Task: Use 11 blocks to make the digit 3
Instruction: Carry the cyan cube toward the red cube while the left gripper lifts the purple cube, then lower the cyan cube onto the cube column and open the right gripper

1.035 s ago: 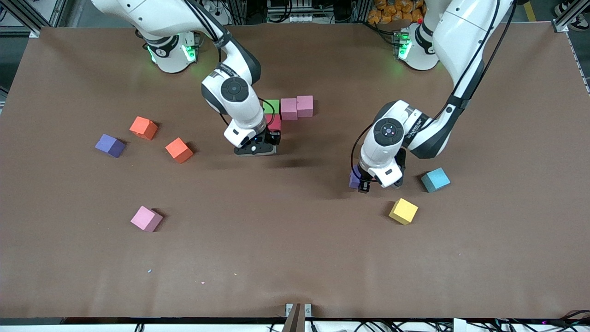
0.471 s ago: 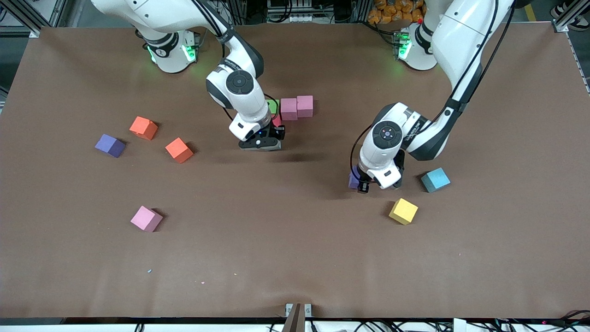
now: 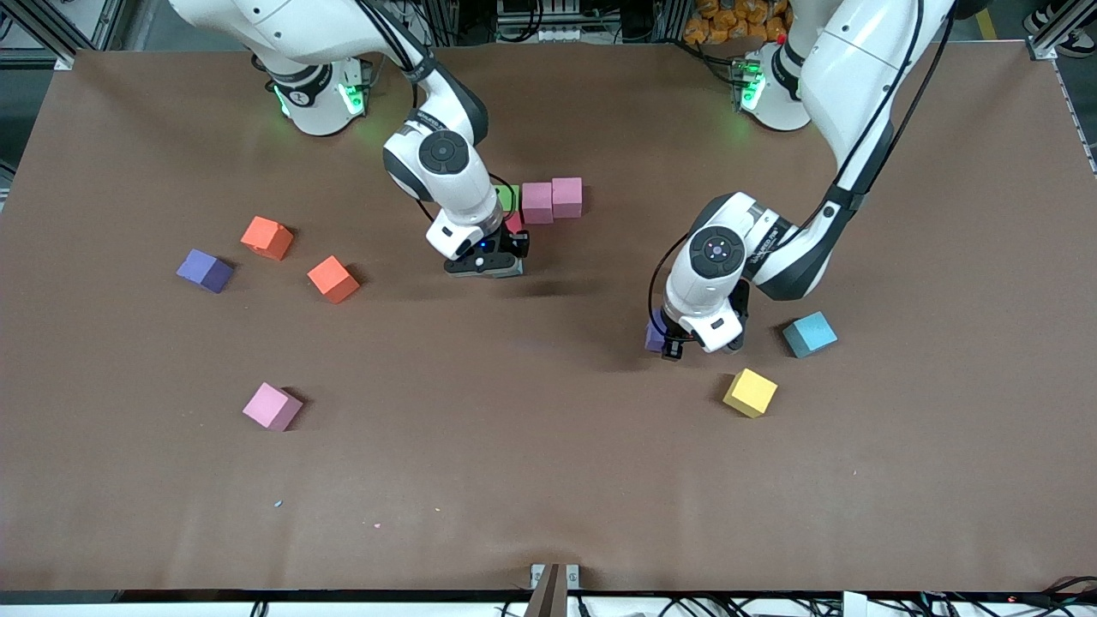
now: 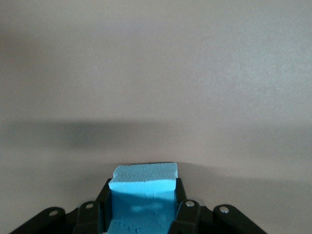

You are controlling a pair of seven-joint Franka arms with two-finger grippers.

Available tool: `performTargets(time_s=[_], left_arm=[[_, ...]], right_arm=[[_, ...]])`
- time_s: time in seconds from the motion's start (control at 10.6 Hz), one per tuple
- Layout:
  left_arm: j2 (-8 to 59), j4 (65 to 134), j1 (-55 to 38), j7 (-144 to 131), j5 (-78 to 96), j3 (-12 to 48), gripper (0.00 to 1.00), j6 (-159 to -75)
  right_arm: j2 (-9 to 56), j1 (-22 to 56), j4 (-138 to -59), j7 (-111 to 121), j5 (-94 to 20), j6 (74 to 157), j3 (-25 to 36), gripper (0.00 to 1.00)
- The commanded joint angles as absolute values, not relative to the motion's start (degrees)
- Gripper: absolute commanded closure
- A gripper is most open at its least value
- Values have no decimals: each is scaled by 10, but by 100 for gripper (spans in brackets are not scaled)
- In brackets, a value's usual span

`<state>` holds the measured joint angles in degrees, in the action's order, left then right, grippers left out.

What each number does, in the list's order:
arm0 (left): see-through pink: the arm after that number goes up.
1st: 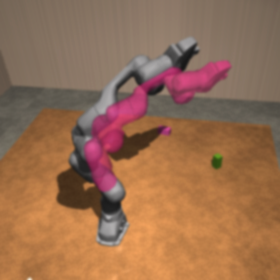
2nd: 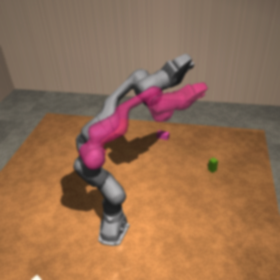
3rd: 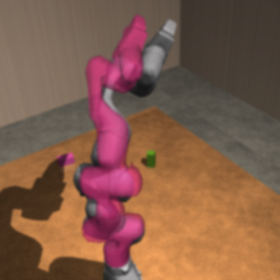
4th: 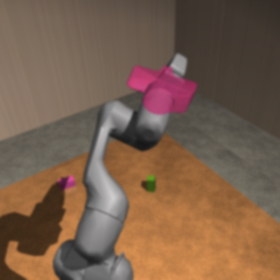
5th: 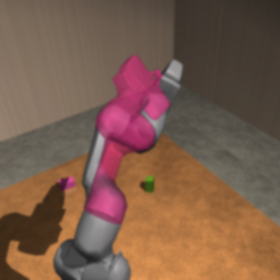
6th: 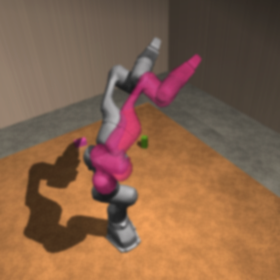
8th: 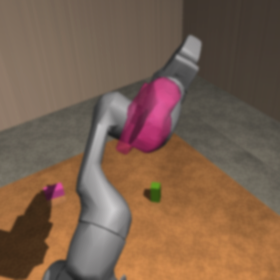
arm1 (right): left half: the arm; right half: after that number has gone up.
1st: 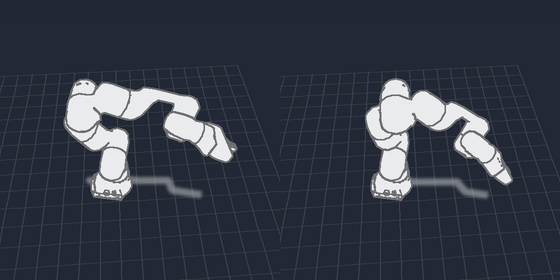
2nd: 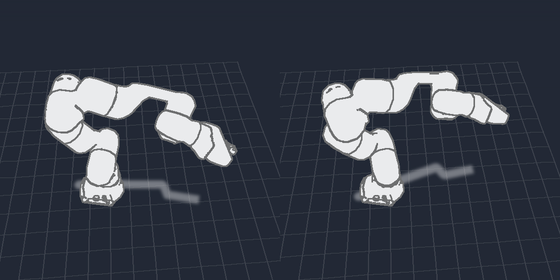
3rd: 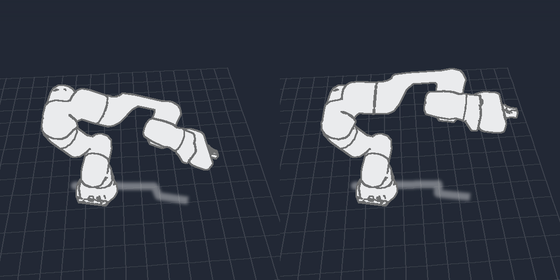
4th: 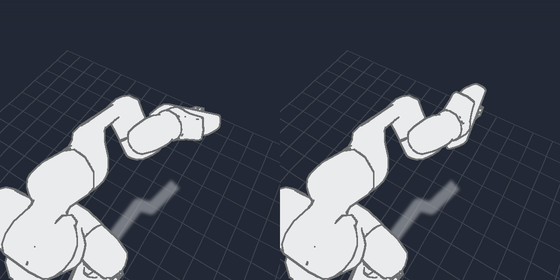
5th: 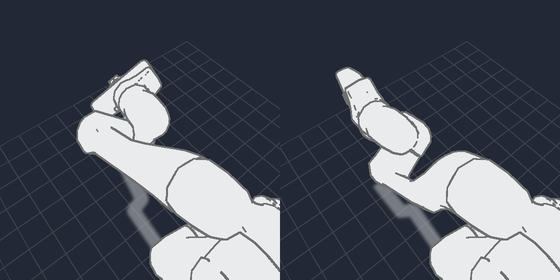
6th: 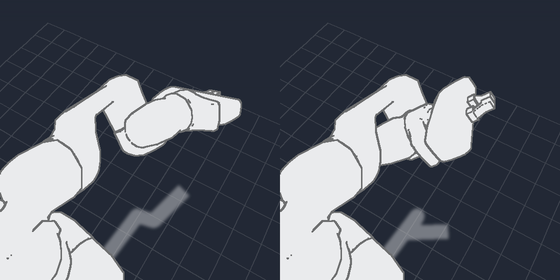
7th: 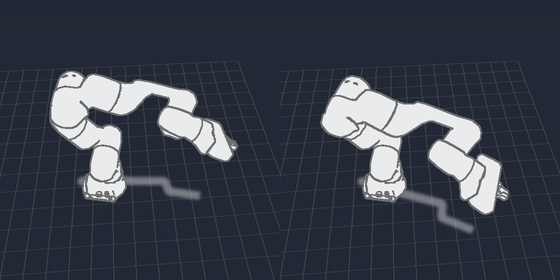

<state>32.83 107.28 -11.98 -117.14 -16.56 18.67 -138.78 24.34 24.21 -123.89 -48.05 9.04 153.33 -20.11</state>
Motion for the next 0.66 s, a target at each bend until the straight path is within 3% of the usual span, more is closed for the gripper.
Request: performTargets(time_s=[0.0, 0.28, 0.38, 0.47, 0.56], left_arm=[[331, 1061, -120, -1182, -176, 190, 100, -1378], [330, 1061, -122, -1182, -176, 191, 100, -1378], [329, 1060, -122, -1183, -176, 192, 100, -1378], [329, 1058, -122, -1185, -174, 192, 100, -1378], [330, 1058, -122, -1187, -173, 194, 100, -1378]], right_arm=[[240, 252, -1250, -490, 92, 1544, -197, 100], [243, 256, -1251, -490, 99, 1544, -197, 98], [243, 256, -1250, -488, 99, 1542, -197, 55], [246, 255, -1249, -486, 103, 1542, -197, 1], [247, 250, -1246, -486, 112, 1537, -197, 0]])
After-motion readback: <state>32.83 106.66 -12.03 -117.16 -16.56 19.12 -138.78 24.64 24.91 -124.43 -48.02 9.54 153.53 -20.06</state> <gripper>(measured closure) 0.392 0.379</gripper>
